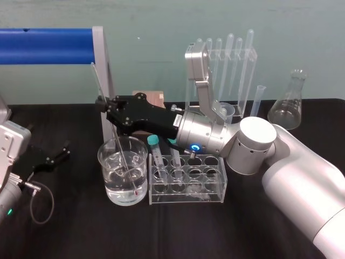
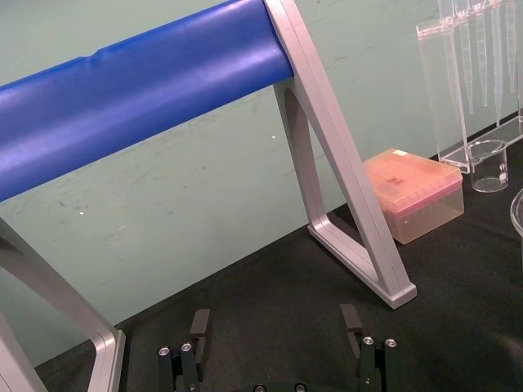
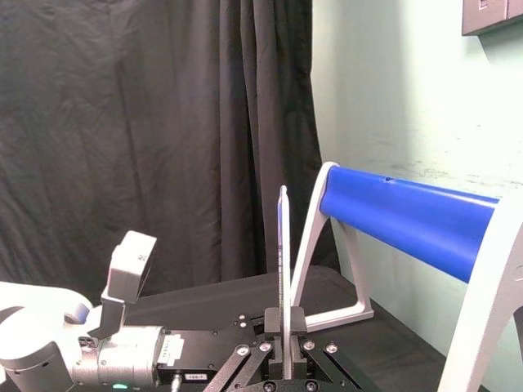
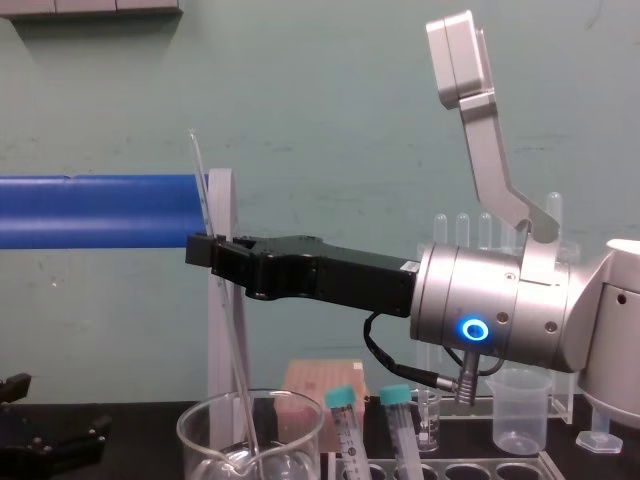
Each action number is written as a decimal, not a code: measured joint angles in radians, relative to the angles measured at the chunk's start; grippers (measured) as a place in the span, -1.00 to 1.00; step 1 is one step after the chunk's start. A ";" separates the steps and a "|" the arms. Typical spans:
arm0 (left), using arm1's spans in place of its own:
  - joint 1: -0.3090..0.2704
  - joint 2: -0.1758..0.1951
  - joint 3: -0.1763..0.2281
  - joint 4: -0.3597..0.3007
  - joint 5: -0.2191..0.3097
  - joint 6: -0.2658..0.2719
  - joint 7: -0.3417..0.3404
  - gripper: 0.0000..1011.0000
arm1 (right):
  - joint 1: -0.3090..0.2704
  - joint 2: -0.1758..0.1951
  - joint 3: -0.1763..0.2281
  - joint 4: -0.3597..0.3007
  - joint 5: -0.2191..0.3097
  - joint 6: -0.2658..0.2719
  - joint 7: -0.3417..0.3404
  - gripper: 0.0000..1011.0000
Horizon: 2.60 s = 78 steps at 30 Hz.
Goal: Hold the thermometer with one hand and immerse one end into the beaker, then reinsert it into the test tube rack.
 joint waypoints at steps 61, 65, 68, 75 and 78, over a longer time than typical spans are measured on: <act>0.000 0.000 0.000 0.000 0.000 0.000 0.000 0.99 | 0.046 0.068 0.095 -0.230 0.114 0.060 -0.028 -0.89; 0.000 0.000 0.000 0.000 0.000 0.000 0.000 0.99 | 0.045 0.115 0.137 -0.312 0.149 0.076 -0.047 -0.89; 0.000 0.000 0.000 0.000 0.000 0.000 0.000 0.99 | 0.021 0.177 0.171 -0.379 0.166 0.095 -0.084 -0.89; 0.000 0.000 0.000 0.000 0.000 0.000 0.000 0.99 | -0.065 0.278 0.194 -0.457 0.185 0.143 -0.144 -0.89; 0.000 0.000 0.000 0.000 0.000 0.000 0.000 0.99 | -0.124 0.323 0.197 -0.483 0.200 0.164 -0.169 -0.89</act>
